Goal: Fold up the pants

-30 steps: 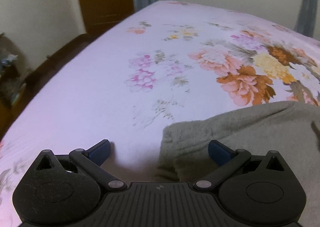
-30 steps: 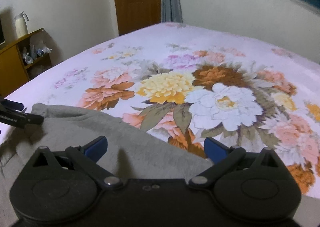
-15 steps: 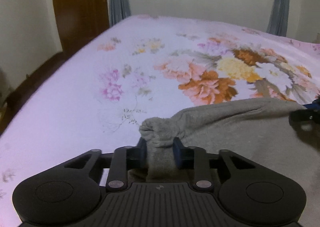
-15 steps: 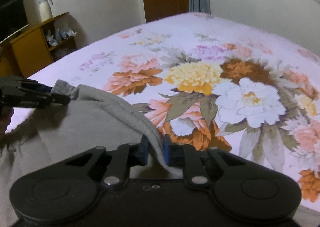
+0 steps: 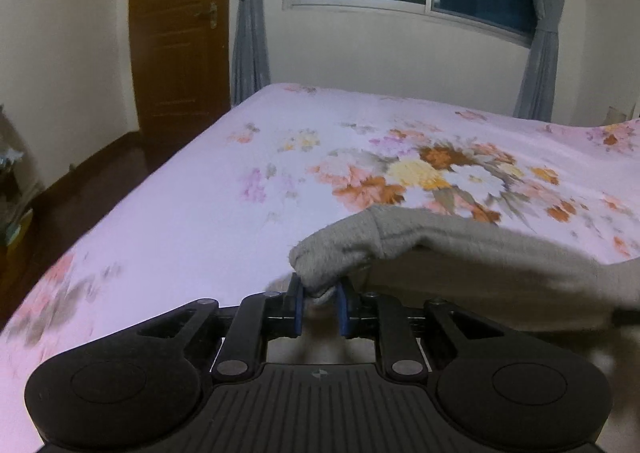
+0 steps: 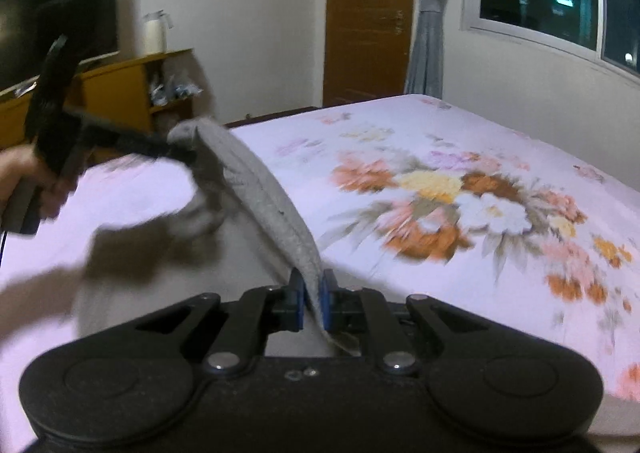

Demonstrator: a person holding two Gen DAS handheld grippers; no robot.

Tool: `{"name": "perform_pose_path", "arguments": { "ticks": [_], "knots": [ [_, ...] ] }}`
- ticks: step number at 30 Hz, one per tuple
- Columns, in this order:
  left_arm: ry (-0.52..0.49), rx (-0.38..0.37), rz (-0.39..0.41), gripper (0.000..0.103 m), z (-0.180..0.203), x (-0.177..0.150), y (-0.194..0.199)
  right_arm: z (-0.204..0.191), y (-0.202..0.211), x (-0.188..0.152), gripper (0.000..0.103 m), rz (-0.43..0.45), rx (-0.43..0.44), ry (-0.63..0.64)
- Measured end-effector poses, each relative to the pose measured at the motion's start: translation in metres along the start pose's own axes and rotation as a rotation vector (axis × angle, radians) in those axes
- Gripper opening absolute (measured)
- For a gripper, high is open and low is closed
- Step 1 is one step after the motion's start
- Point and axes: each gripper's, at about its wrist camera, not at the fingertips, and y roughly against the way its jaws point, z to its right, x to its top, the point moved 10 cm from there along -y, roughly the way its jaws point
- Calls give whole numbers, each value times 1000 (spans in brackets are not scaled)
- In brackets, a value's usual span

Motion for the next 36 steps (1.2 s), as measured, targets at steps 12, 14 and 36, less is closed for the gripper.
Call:
{"name": "perform_pose_path", "arguments": {
  "ticks": [12,14,36],
  "knots": [
    [139,144,-260,79,-38,-94,64,-31,21,-67,52,-103,-27,-252],
    [214,113,-209,89,-38,-90,82,-21,28,-74,52,-118,-39,-328],
    [669,-26,-288,47,-15,-115,20,8,20,-103,49,-164,14,-793]
  ]
}}
